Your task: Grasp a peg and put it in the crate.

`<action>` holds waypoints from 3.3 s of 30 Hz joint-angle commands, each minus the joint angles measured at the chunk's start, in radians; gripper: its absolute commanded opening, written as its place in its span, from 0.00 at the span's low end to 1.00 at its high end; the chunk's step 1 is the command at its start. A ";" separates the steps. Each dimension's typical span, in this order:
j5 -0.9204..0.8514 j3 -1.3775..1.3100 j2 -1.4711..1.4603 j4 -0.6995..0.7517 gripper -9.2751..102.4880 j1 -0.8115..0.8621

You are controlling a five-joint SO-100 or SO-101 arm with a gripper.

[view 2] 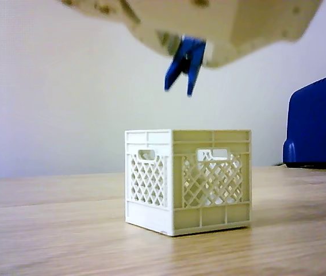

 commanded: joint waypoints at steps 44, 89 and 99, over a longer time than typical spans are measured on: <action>0.434 -0.018 0.420 0.324 0.08 -0.101; 1.482 0.327 1.773 1.807 0.08 -0.601; 1.483 0.324 1.782 1.836 0.08 -0.600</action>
